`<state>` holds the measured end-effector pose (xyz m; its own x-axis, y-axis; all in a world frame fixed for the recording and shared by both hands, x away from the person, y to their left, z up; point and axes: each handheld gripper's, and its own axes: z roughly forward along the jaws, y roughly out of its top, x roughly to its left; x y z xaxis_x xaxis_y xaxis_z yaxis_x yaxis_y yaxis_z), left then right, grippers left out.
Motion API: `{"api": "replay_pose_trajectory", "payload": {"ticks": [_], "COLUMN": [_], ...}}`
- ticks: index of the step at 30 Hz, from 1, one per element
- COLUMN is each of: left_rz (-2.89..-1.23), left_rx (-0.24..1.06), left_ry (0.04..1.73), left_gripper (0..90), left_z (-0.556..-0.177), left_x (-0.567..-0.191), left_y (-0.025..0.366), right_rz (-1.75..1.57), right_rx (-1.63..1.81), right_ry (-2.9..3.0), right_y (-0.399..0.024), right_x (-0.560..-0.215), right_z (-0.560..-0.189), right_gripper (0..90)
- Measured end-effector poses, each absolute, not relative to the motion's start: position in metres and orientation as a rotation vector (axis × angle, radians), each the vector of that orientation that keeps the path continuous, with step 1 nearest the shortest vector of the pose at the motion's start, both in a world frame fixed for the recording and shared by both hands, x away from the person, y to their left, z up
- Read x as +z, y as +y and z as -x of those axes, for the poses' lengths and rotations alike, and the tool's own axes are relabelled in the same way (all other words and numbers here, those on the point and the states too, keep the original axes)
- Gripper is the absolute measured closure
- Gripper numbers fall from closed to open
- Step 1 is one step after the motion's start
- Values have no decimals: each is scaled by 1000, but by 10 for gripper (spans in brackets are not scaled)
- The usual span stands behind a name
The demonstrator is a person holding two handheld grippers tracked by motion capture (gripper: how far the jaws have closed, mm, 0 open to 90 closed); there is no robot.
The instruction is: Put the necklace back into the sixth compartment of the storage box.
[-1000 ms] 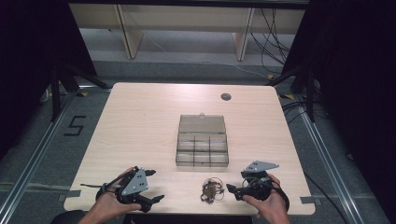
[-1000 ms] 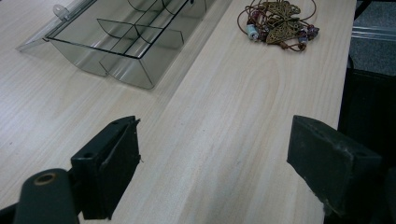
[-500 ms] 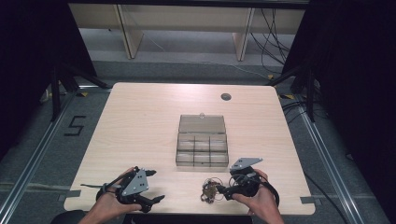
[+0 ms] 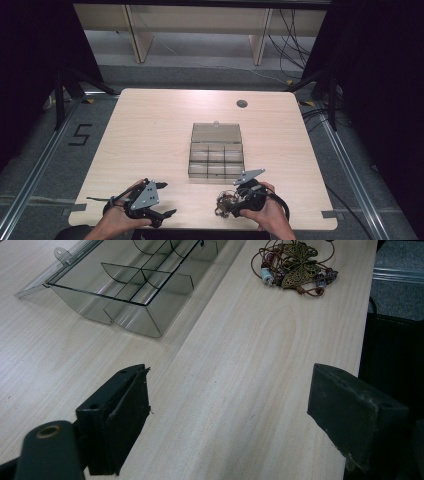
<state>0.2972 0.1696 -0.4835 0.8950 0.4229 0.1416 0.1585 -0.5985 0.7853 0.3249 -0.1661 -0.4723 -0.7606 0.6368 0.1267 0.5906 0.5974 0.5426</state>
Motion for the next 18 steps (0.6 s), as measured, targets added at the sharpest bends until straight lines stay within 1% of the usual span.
{"api": "replay_pose_trajectory", "payload": {"ticks": [3,4,10,12,18], "left_rz": [-2194,-2189,-2196,-2218,-2197], "left_rx": [391,397,394,397,387], "left_ry": [422,425,421,401,418], "left_gripper": [163,163,163,163,163], "left_z": [-297,-297,-297,-297,-297], "left_x": [-484,-484,-483,-483,-483], "left_y": [169,169,169,170,169], "right_rz": [-1070,-1070,-1054,-1028,-1029], "right_rx": [851,851,820,832,802], "right_ry": [2770,2770,2807,2821,2844], "right_y": [-161,-161,-154,-154,-149], "right_x": [-473,-473,-477,-478,-484], "right_z": [-326,-326,-330,-331,-335], "right_gripper": [318,318,388,399,441]}}
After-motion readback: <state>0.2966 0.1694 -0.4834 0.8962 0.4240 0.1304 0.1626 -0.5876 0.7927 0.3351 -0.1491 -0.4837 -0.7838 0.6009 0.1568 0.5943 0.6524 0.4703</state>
